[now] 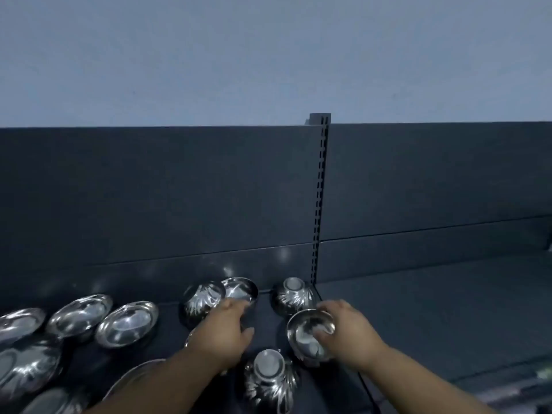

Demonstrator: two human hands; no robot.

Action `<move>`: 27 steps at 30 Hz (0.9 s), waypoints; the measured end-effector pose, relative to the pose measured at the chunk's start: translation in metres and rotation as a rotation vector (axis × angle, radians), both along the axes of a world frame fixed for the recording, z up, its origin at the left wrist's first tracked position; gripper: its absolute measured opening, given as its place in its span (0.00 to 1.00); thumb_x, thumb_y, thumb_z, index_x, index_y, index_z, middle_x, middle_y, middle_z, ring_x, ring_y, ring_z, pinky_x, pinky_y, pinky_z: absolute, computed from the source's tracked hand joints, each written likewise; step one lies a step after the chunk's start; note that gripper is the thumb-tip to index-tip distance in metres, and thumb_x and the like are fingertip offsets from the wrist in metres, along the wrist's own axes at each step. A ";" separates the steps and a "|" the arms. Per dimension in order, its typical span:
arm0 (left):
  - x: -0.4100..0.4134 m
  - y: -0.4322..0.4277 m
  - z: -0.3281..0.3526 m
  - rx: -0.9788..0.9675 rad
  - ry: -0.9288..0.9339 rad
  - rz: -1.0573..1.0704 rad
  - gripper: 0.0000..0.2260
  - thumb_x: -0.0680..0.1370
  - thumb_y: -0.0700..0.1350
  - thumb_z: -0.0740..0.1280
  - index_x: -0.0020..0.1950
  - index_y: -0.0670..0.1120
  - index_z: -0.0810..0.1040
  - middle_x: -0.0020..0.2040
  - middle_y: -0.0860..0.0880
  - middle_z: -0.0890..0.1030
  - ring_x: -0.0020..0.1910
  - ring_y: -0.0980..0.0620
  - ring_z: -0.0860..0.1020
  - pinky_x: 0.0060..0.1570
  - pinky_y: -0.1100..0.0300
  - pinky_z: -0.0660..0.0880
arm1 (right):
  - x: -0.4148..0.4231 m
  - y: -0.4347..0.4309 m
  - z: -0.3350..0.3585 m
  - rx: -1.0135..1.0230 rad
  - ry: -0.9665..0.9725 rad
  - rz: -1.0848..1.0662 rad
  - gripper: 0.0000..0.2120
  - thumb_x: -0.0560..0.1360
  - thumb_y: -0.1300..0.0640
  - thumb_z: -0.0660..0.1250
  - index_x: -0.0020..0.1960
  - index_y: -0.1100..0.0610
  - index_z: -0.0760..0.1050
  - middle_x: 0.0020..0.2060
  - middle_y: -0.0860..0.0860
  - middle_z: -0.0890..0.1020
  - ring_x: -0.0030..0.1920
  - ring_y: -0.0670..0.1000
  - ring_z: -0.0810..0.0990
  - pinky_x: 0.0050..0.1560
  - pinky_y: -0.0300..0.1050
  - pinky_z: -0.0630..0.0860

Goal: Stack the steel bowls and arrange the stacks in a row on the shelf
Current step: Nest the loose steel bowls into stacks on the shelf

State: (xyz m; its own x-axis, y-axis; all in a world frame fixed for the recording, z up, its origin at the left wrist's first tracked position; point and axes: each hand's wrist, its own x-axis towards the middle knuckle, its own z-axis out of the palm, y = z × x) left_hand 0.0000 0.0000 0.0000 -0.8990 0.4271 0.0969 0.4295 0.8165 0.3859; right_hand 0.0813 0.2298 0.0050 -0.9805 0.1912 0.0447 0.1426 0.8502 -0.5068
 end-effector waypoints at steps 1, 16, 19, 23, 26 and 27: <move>-0.003 0.013 -0.003 0.003 -0.013 0.001 0.26 0.76 0.52 0.65 0.73 0.51 0.65 0.72 0.52 0.66 0.70 0.53 0.65 0.70 0.62 0.61 | -0.006 0.012 -0.003 -0.011 0.010 0.026 0.22 0.73 0.49 0.69 0.67 0.46 0.70 0.63 0.48 0.72 0.62 0.48 0.74 0.61 0.36 0.68; -0.017 0.092 -0.027 -0.042 -0.200 0.199 0.18 0.76 0.57 0.65 0.63 0.50 0.78 0.60 0.51 0.81 0.59 0.54 0.78 0.56 0.65 0.70 | -0.067 0.075 -0.058 -0.263 -0.133 0.168 0.06 0.73 0.53 0.69 0.49 0.45 0.79 0.47 0.43 0.85 0.46 0.40 0.81 0.46 0.30 0.75; -0.021 0.093 -0.026 -0.004 -0.226 0.202 0.14 0.76 0.56 0.65 0.56 0.50 0.82 0.51 0.52 0.84 0.51 0.56 0.80 0.48 0.66 0.71 | -0.074 0.075 -0.058 -0.324 -0.088 0.134 0.04 0.74 0.53 0.68 0.48 0.47 0.79 0.42 0.42 0.84 0.43 0.39 0.81 0.38 0.25 0.71; -0.024 0.090 -0.020 0.078 -0.219 0.237 0.13 0.77 0.53 0.65 0.49 0.46 0.82 0.41 0.49 0.82 0.43 0.53 0.80 0.34 0.69 0.66 | -0.085 0.072 -0.051 -0.477 -0.056 0.088 0.03 0.74 0.55 0.69 0.46 0.50 0.80 0.38 0.46 0.84 0.37 0.43 0.80 0.34 0.27 0.70; -0.029 0.082 -0.009 0.157 -0.199 0.320 0.12 0.77 0.52 0.66 0.47 0.45 0.83 0.41 0.48 0.84 0.42 0.53 0.81 0.37 0.64 0.69 | -0.091 0.068 -0.041 -0.606 -0.072 0.073 0.04 0.76 0.53 0.68 0.46 0.51 0.81 0.39 0.49 0.85 0.38 0.44 0.80 0.41 0.35 0.75; -0.032 0.078 -0.004 0.187 -0.171 0.352 0.11 0.76 0.51 0.66 0.47 0.46 0.84 0.42 0.48 0.84 0.42 0.53 0.81 0.39 0.63 0.70 | -0.095 0.067 -0.039 -0.596 -0.060 0.070 0.05 0.77 0.51 0.67 0.46 0.50 0.81 0.40 0.48 0.85 0.40 0.44 0.82 0.45 0.38 0.76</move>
State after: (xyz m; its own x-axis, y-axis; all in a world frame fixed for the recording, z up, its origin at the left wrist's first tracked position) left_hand -0.0316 0.0784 -0.0045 -0.9965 0.0808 -0.0194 0.0545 0.8110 0.5825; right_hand -0.0142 0.2973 -0.0335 -0.9892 0.1012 -0.1064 0.1399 0.4303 -0.8918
